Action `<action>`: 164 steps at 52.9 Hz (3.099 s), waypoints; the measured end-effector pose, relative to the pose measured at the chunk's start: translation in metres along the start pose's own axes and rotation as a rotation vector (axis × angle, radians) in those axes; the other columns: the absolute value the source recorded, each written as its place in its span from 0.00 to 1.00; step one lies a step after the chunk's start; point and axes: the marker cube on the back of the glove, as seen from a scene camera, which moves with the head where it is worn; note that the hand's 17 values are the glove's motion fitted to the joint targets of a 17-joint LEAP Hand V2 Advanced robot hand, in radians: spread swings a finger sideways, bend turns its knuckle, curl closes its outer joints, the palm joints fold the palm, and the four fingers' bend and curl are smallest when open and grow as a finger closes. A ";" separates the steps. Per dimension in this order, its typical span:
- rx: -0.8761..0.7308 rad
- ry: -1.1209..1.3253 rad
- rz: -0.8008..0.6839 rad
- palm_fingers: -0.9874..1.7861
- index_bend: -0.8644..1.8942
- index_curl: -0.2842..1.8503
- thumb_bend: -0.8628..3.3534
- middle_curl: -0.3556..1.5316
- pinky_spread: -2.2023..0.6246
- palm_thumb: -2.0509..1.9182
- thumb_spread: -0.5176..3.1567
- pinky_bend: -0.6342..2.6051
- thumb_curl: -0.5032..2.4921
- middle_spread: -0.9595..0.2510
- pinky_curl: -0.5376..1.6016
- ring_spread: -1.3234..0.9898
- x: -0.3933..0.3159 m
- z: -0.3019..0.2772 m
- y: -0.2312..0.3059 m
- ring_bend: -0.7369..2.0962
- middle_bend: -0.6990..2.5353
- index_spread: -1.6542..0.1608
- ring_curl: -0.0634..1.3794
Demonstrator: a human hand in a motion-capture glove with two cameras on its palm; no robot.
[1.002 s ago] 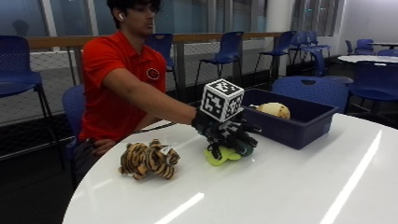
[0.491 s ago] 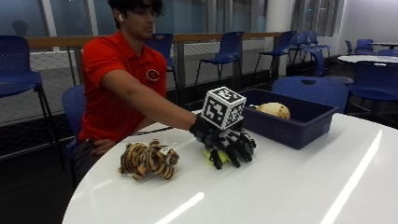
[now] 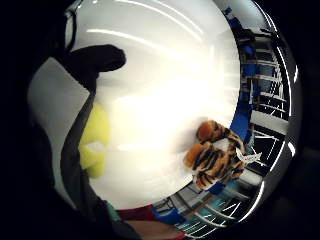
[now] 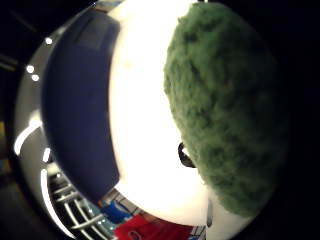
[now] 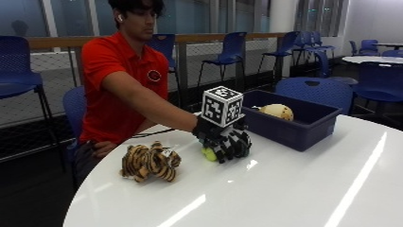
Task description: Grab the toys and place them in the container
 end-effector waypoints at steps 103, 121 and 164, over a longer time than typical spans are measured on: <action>0.097 0.039 -0.408 0.49 0.35 0.55 0.23 0.81 0.64 0.66 0.30 0.61 0.59 0.28 0.51 0.37 -0.259 -0.191 0.009 0.74 0.43 0.65 0.54; 0.047 -0.038 -0.332 0.21 0.32 0.35 0.18 0.60 0.79 0.48 0.41 0.52 0.40 0.64 0.45 0.54 -0.200 -0.179 0.033 0.42 0.25 0.74 0.33; 0.080 0.034 0.080 0.27 0.35 0.22 0.18 0.37 0.82 0.48 0.39 0.44 0.25 0.75 0.40 0.57 0.124 -0.076 0.098 0.32 0.26 0.74 0.28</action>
